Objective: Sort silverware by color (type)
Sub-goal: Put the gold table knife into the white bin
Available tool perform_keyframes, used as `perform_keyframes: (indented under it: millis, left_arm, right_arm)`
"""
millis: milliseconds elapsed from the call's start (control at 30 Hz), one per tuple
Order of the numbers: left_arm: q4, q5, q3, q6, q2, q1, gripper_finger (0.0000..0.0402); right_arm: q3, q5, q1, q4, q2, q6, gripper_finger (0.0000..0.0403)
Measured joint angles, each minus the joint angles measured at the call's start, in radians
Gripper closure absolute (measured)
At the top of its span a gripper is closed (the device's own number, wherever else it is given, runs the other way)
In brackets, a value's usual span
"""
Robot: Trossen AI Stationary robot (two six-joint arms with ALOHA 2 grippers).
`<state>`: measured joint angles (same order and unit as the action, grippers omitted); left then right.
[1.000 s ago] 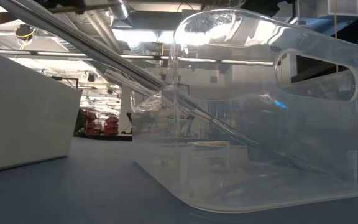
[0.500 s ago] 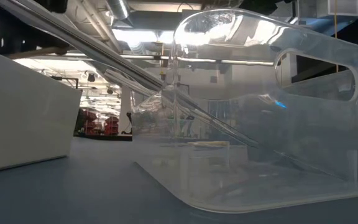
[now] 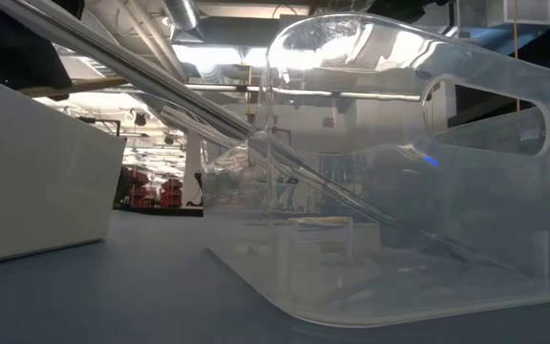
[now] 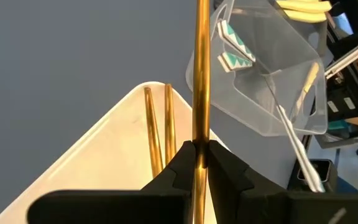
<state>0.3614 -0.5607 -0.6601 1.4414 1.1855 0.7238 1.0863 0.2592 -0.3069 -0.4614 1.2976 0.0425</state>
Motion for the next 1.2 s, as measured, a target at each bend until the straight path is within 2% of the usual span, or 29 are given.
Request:
perform_keyframes:
  millis: [167,500,1000,1200]
  left_arm:
    - [-0.004,0.005,0.0,0.02,0.051,0.0,0.0381]
    - [-0.014,0.084,0.0,0.027,0.137,0.0,0.0381]
    - [-0.012,0.115,0.0,0.025,0.151,-0.001,0.038]
    - [-0.012,0.131,0.0,0.026,0.151,-0.002,0.0348]
  right_arm:
    - [0.0,0.0,0.0,-0.001,0.0,0.001,0.0317]
    - [0.0,0.0,0.0,-0.001,0.0,0.002,0.0317]
    - [0.0,-0.001,0.0,-0.001,0.0,0.002,0.0317]
    - [0.0,-0.001,0.0,-0.001,0.0,0.002,0.0317]
